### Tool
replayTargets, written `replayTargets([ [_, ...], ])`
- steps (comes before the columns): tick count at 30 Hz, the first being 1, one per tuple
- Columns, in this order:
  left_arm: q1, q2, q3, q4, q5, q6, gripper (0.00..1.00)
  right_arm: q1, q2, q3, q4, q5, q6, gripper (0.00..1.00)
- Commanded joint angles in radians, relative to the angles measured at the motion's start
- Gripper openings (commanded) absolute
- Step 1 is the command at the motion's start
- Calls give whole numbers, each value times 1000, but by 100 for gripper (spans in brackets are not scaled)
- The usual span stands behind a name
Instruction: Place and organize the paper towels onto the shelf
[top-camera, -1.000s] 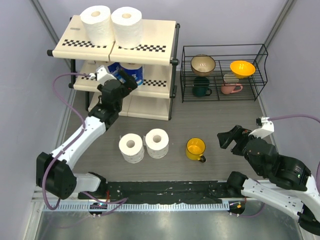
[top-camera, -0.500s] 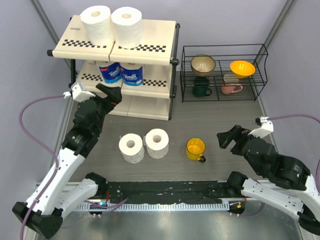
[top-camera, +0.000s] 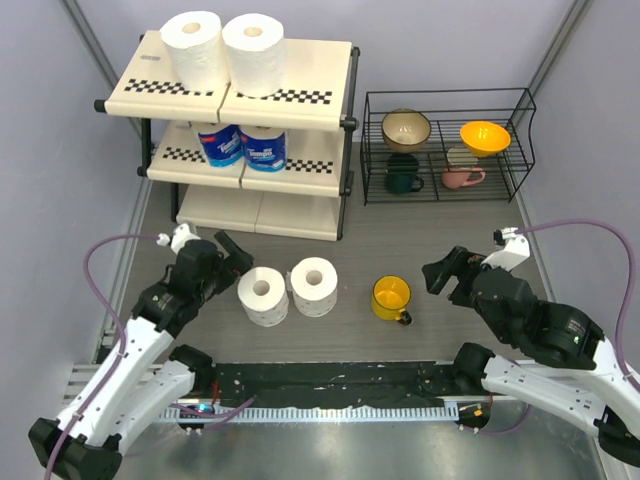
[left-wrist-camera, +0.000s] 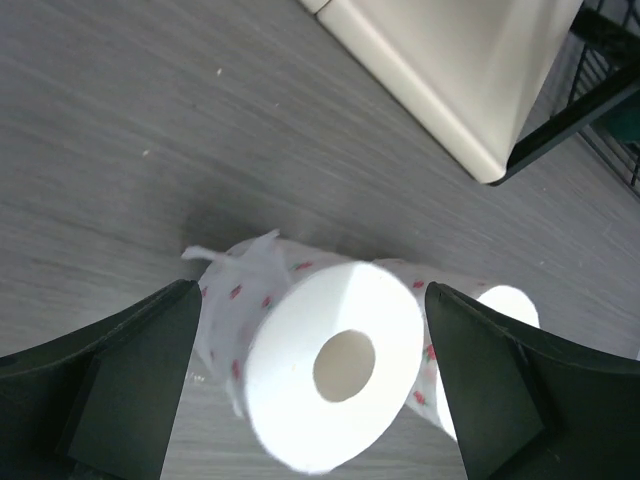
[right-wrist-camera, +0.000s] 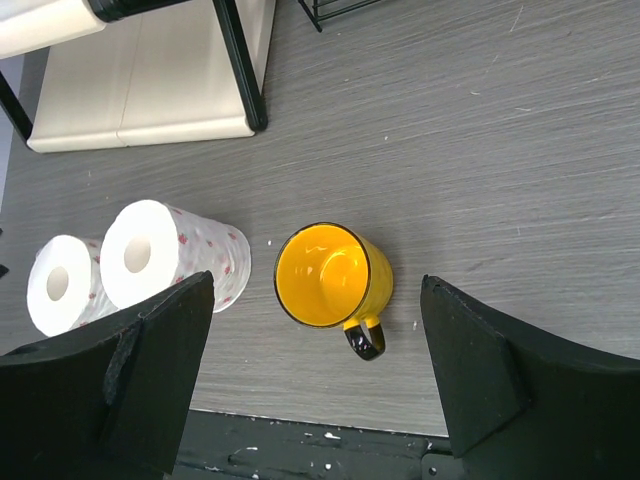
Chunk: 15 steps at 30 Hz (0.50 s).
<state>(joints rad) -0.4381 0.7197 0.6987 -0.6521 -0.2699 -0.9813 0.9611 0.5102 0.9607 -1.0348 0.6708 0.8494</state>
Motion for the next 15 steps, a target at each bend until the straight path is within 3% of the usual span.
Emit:
replayTargets([
  [1, -4, -74, -19, -102, 23, -80, 100, 4, 10, -14, 56, 6, 25, 90],
  [15, -13, -37, -30, -176, 74, -49, 100, 4, 10, -39, 78, -13, 30, 89],
])
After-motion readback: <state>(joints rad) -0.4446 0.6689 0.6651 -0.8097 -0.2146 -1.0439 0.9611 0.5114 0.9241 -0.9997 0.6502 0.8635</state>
